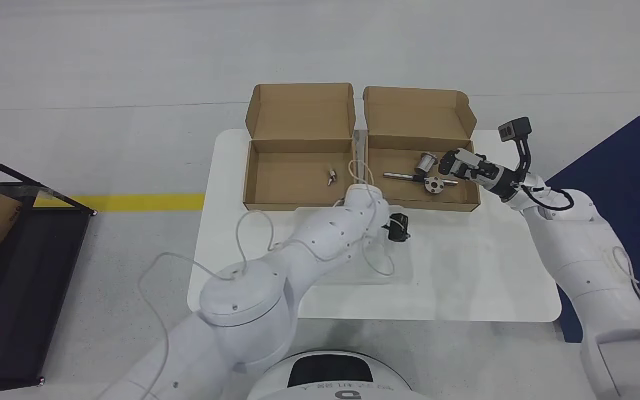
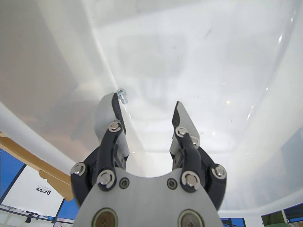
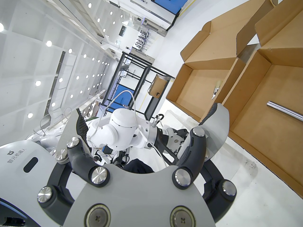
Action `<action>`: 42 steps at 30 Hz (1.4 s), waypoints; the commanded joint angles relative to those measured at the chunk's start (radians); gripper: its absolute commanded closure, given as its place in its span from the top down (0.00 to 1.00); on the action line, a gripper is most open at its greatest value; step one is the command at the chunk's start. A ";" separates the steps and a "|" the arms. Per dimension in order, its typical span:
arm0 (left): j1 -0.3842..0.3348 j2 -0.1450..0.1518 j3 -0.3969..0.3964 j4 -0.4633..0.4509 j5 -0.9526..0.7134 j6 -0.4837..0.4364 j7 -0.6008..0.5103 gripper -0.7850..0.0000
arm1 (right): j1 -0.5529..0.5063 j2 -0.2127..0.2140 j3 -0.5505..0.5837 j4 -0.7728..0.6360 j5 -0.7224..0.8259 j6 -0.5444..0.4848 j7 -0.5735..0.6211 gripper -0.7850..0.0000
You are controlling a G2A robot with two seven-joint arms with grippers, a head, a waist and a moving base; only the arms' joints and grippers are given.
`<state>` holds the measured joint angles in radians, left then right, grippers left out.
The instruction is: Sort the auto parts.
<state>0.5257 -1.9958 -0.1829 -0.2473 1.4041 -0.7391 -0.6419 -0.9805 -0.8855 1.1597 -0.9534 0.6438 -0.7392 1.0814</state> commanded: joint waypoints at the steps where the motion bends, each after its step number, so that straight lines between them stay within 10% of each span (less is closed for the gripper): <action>1: 0.002 0.000 0.003 0.003 -0.004 -0.006 -0.006 0.51 | 0.000 0.000 0.000 0.000 0.000 0.000 0.000 1.00; 13: 0.003 -0.002 0.012 0.003 -0.034 -0.037 -0.049 0.57 | 0.000 0.000 0.000 0.000 0.000 0.000 0.000 1.00; 16: -0.008 0.000 0.000 0.000 -0.067 -0.056 0.001 0.89 | 0.000 0.000 0.000 0.000 0.000 0.000 0.000 1.00; 27: -0.004 0.003 0.001 -0.004 -0.064 -0.040 0.017 0.97 | 0.000 0.000 0.000 0.000 0.000 0.000 0.000 1.00; 42: 0.037 0.049 0.008 0.002 0.037 0.056 0.266 0.50 | 0.000 0.000 0.000 0.000 0.000 0.000 0.000 1.00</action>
<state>0.5613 -1.9483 -0.1732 -0.2459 1.4399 -0.6898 -0.3767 -0.9805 -0.8855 1.1597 -0.9534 0.6438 -0.7392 1.0814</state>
